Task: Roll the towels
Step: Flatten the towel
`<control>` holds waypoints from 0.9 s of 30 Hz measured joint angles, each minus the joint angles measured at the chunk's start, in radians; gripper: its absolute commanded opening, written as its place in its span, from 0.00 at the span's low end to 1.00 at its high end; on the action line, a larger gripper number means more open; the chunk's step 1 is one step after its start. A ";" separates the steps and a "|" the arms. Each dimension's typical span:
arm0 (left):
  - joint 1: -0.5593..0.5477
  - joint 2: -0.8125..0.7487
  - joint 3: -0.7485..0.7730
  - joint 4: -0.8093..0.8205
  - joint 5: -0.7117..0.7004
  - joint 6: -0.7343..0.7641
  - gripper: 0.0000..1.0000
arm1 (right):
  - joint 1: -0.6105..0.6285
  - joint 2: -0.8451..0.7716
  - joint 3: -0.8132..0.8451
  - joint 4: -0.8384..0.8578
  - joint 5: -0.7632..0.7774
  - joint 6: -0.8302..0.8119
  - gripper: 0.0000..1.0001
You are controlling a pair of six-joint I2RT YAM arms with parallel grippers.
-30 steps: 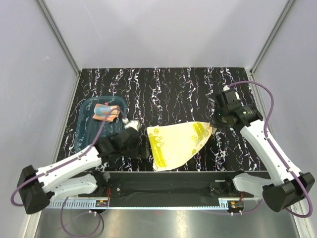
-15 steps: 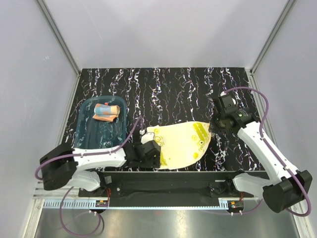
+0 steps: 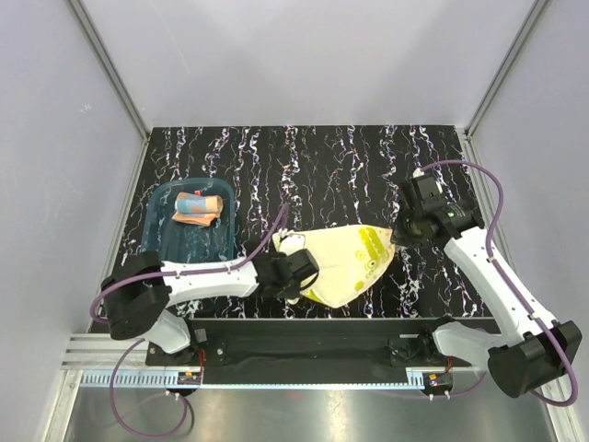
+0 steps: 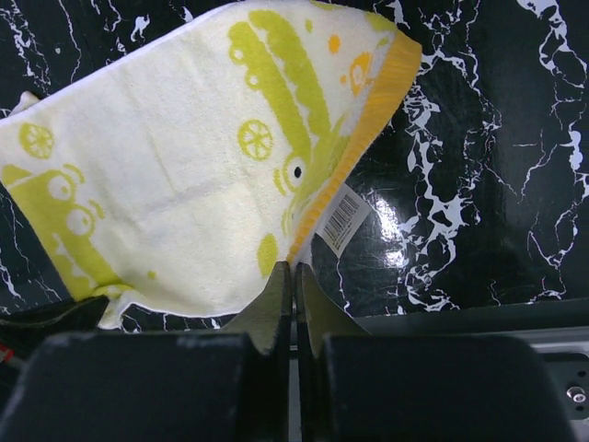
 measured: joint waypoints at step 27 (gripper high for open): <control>0.161 0.069 0.484 -0.726 -0.227 0.313 0.83 | -0.203 -0.062 -0.030 0.015 0.026 -0.034 0.53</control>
